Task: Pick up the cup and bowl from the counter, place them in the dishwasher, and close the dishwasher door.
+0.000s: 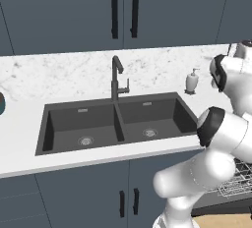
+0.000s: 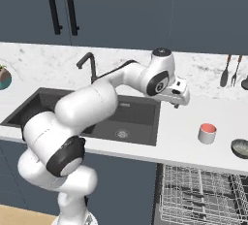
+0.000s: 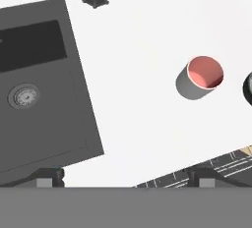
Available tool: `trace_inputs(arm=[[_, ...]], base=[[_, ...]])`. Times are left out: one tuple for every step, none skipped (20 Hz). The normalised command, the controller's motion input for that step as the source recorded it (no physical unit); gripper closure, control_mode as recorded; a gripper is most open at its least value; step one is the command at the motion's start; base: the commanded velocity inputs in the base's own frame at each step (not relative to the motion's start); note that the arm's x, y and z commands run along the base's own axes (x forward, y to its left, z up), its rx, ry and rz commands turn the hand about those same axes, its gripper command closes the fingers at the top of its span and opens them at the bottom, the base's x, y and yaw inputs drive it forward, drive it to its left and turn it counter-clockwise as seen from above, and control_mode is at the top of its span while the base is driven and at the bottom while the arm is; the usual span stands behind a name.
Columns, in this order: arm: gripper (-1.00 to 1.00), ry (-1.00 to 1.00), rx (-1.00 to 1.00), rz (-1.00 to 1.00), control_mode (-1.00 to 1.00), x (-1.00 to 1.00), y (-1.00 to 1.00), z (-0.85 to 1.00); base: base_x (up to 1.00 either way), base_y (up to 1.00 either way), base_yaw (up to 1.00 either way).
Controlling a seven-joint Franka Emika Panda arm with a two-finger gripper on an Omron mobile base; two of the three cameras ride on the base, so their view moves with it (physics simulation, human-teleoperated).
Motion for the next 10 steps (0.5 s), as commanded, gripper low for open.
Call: trace_inputs(arm=[[-1.00, 0.06, 0.00, 0.14, -1.00, 0.24, -0.66, -0.24], [-1.00, 0.04, 0.00, 0.11, -1.00, 0.04, -0.53, -0.26], [-1.00, 0.00, 0.00, 0.08, -1.00, 0.00, -0.41, -0.31], [-1.00, 0.00, 0.00, 0.07, -1.00, 0.00, -0.34, -0.37], [-1.00, 0.04, 0.00, 0.05, -1.00, 0.00, -0.28, -0.47], [-1.00, 0.07, 0.00, 0.03, -1.00, 0.00, -0.24, -0.47], [-1.00, 0.00, 0.00, 0.01, -1.00, 0.00, -0.24, -0.34], [-1.00, 0.00, 0.00, 0.00, -1.00, 0.00, -0.23, -0.29], [-1.00, 0.00, 0.00, 0.01, -1.00, 0.00, -0.29, -0.24], [-1.00, 0.00, 0.00, 0.01, -1.00, 0.04, -0.32, -0.19]], base=[[0.00, 0.00, 0.00], [0.00, 0.00, 0.00], [0.00, 0.00, 0.00], [0.00, 0.00, 0.00], [0.00, 0.00, 0.00], [0.00, 0.00, 0.00], [0.00, 0.00, 0.00], [0.00, 0.00, 0.00], [0.00, 0.00, 0.00], [0.00, 0.00, 0.00]])
